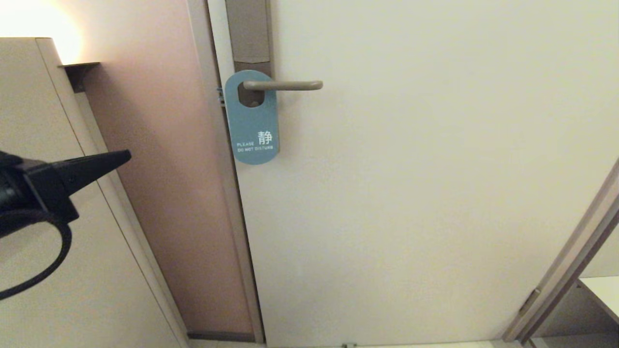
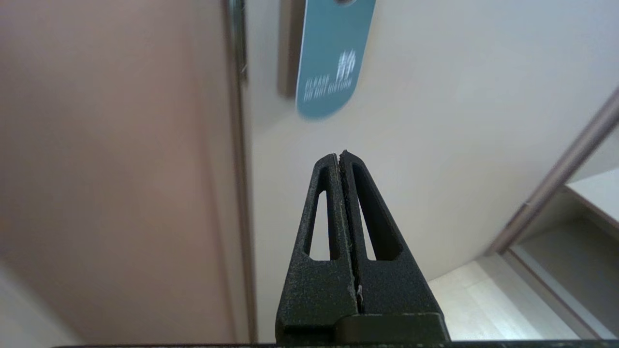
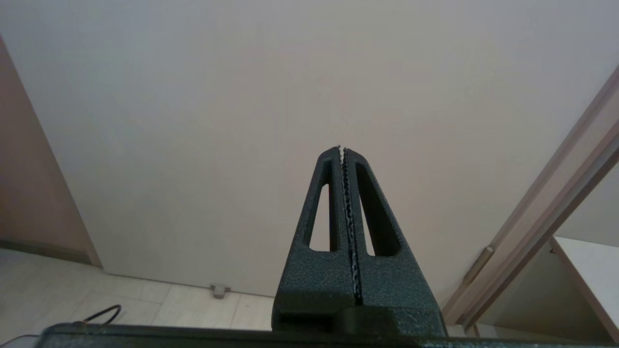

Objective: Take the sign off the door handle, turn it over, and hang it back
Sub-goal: Take down the sign

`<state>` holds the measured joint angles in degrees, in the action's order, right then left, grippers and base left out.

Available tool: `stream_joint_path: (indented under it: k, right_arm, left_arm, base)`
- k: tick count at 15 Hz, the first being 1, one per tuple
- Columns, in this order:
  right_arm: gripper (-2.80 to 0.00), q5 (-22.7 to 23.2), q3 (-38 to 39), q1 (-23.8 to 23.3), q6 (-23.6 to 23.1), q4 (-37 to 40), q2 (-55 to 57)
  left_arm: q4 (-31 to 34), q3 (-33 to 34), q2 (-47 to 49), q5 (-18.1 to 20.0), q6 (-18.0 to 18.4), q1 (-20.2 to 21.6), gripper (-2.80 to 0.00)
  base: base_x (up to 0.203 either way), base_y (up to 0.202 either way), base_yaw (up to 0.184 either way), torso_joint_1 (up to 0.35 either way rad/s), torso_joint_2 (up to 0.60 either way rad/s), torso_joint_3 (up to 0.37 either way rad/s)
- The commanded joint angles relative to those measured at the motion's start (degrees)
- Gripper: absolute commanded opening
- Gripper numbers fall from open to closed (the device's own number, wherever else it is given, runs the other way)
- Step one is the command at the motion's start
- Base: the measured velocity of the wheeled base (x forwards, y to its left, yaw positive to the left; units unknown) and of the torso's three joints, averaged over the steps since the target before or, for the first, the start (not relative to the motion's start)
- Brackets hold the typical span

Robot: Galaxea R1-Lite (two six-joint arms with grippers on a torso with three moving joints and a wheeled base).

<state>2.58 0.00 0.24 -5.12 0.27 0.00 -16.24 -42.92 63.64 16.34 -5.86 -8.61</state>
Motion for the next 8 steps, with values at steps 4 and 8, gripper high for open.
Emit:
stream_joint_path:
  k: [4, 8]
  right_arm:
    - [-2.8, 0.0, 0.0, 0.0, -0.1, 0.0, 0.1]
    - [-2.8, 0.1, 0.0, 0.0, -0.1, 0.0, 0.1]
  left_arm:
    - [-1.3, -10.3, 14.3, 12.2, 0.0, 3.9, -2.8]
    - [-2.1, -13.0, 19.3, 18.7, 0.0, 4.0, -2.8]
  base:
    - [0.0, 0.0, 0.0, 0.0, 0.0, 0.0]
    - [0.0, 0.0, 0.0, 0.0, 0.0, 0.0]
